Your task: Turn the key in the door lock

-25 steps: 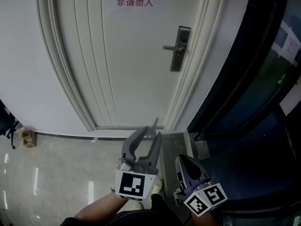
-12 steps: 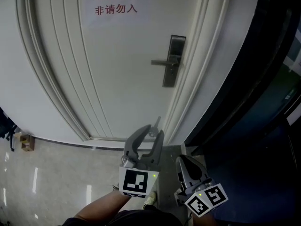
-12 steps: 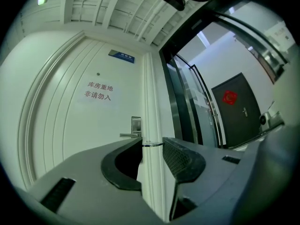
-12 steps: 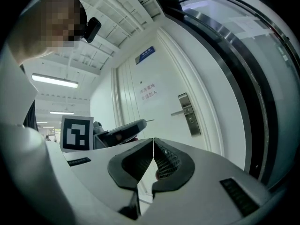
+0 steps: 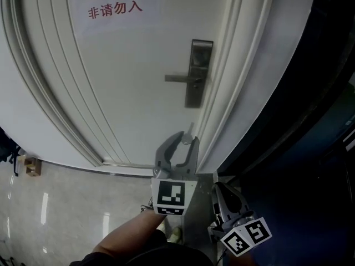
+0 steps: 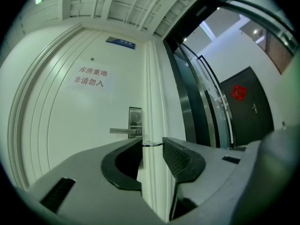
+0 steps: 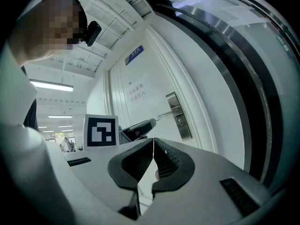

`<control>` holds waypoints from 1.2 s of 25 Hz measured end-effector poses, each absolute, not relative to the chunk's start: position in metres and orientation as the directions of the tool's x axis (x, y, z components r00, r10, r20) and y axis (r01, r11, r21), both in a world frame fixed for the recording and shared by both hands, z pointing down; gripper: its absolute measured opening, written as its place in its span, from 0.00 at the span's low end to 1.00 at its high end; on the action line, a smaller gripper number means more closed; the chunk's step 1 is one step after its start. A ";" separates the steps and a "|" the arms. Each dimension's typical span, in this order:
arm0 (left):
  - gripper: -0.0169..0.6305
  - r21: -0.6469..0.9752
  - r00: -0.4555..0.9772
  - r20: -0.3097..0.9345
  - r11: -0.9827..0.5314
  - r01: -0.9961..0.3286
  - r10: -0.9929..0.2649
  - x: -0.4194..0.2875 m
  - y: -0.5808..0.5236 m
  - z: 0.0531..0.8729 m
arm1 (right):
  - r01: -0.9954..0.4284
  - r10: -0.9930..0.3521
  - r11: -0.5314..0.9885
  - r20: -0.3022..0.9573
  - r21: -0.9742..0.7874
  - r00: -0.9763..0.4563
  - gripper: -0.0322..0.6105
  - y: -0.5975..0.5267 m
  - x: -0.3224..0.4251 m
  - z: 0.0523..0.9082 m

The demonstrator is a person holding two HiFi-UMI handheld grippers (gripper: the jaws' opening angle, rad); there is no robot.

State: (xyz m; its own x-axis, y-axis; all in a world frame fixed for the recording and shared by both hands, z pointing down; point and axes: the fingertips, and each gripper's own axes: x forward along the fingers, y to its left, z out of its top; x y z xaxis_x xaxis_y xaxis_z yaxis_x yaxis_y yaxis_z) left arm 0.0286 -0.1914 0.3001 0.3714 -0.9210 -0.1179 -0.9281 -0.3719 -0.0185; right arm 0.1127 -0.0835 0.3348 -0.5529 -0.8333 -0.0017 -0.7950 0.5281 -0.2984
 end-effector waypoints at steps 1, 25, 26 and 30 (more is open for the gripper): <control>0.22 -0.016 0.366 -0.118 -0.366 -0.930 -0.923 0.030 -0.201 0.301 | -0.795 -0.833 0.527 0.000 -0.302 -0.553 0.07 -0.090 0.113 0.337; 0.22 -0.035 0.241 -0.090 -0.239 -0.970 -0.966 0.048 -0.377 0.343 | -0.825 -0.860 0.446 0.089 -0.346 -0.503 0.07 -0.215 0.129 0.375; 0.22 -0.034 0.233 -0.090 -0.231 -0.972 -0.968 0.048 -0.380 0.344 | -0.825 -0.860 0.445 0.091 -0.348 -0.502 0.07 -0.217 0.130 0.376; 0.22 -0.036 0.216 -0.088 -0.213 -0.976 -0.973 0.049 -0.387 0.347 | -0.824 -0.859 0.443 0.095 -0.353 -0.503 0.07 -0.223 0.131 0.379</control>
State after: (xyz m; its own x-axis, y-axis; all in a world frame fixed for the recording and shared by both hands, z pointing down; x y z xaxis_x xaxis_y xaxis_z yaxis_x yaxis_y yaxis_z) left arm 0.0485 -0.3873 0.3473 0.2156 -0.9725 -0.0878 -0.9763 -0.2132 -0.0364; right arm 0.1308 -0.2235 0.3793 -0.5027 -0.8593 0.0946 -0.8241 0.4433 -0.3526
